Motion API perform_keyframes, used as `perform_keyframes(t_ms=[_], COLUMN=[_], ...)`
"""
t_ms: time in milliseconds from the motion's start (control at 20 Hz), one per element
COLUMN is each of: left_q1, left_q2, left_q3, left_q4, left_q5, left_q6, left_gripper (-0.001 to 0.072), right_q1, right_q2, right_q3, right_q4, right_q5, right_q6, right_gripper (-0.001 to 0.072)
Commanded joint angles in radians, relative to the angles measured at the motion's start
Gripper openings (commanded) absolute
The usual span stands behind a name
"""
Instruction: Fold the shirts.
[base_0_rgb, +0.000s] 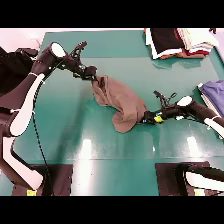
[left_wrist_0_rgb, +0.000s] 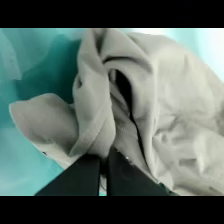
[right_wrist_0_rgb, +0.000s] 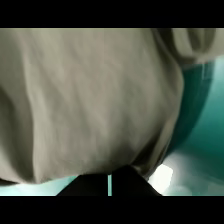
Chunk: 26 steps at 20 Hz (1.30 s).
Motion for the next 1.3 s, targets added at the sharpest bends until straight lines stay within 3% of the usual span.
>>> perform_keyframes(t_ms=[0, 150, 300, 650, 950, 1250], left_q1=[0.002, 0.002, 0.002, 0.001, 0.001, 0.001], left_q2=[0.024, 0.094, 0.186, 0.628, 0.956, 0.950], left_q3=[0.001, 0.020, 0.098, 0.238, 0.238, 0.121], left_q4=[0.046, 0.106, 0.156, 0.194, 0.248, 0.271], left_q5=[-0.014, 0.004, -0.032, 0.005, 0.076, 0.048], left_q6=[0.000, 0.001, 0.027, 0.090, 0.113, 0.113], left_gripper=[0.0028, 0.0028, 0.0028, 0.0028, 0.0027, 0.0028], right_q1=[0.004, -0.057, -0.140, -0.380, -0.564, -0.534], right_q2=[0.021, 0.151, 0.297, 0.544, 0.576, 0.414], right_q3=[0.054, 0.084, 0.196, 0.702, 1.033, 1.295], right_q4=[-0.066, -0.100, -0.167, -0.212, -0.211, -0.210], right_q5=[-0.034, -0.014, 0.095, 0.289, 0.349, 0.405], right_q6=[-0.001, 0.002, 0.002, 0.002, 0.017, 0.070], right_gripper=[0.0014, 0.0012, 0.0012, 0.0012, 0.0012, 0.0012])
